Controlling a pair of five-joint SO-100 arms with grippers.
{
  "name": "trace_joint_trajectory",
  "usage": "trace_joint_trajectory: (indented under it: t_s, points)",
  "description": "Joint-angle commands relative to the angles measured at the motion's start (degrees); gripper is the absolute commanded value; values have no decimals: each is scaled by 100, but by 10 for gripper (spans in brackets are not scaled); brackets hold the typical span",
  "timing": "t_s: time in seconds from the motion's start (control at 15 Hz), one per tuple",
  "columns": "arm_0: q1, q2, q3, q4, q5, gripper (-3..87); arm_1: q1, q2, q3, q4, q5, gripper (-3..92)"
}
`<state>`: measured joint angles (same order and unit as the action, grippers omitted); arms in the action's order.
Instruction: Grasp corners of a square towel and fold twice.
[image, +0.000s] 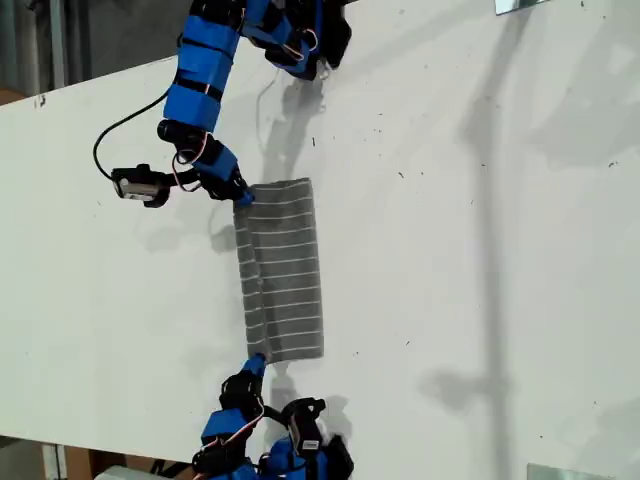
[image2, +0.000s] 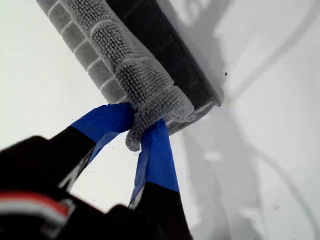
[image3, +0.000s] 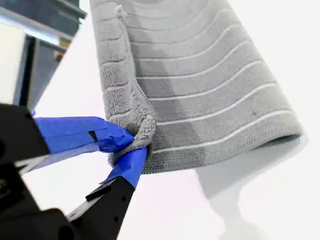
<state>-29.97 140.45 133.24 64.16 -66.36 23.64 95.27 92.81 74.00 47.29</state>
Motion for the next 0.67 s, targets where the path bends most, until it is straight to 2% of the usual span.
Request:
trace_joint_trajectory:
  t_s: [0.0,0.2,0.4,0.6]
  points:
    - [-712,-1617,-1020,-149,448,-1,378,-369,-431,-70,-237,-1]
    - [-1143,-3296,-2408,176,879,-1,888,-1107,-861,-62,-554,-1]
    - [-1248,-4078,-2927,316,958,-1,1090,-1863,-1134,-53,-712,-1]
    - [-299,-2953,-2953,809,527,-1,598,-1230,-1143,325,-642,-1]
